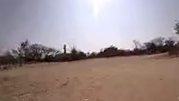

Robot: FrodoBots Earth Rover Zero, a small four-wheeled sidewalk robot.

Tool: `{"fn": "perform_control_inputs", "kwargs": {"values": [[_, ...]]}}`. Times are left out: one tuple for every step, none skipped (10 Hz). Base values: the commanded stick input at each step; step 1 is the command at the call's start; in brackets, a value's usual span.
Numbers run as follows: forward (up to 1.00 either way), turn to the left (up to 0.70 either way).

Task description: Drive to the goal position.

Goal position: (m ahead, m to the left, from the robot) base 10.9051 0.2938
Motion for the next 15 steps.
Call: {"fn": "perform_control_inputs", "kwargs": {"values": [[1.00, 0.02], [1.00, 0.02], [1.00, 0.02], [1.00, 0.01], [1.00, -0.01], [1.00, -0.19], [1.00, -0.38], [1.00, -0.30], [1.00, -0.13], [1.00, 0.00], [1.00, 0.00], [1.00, 0.00], [1.00, 0.00], [1.00, 0.00], [1.00, 0.00]]}}
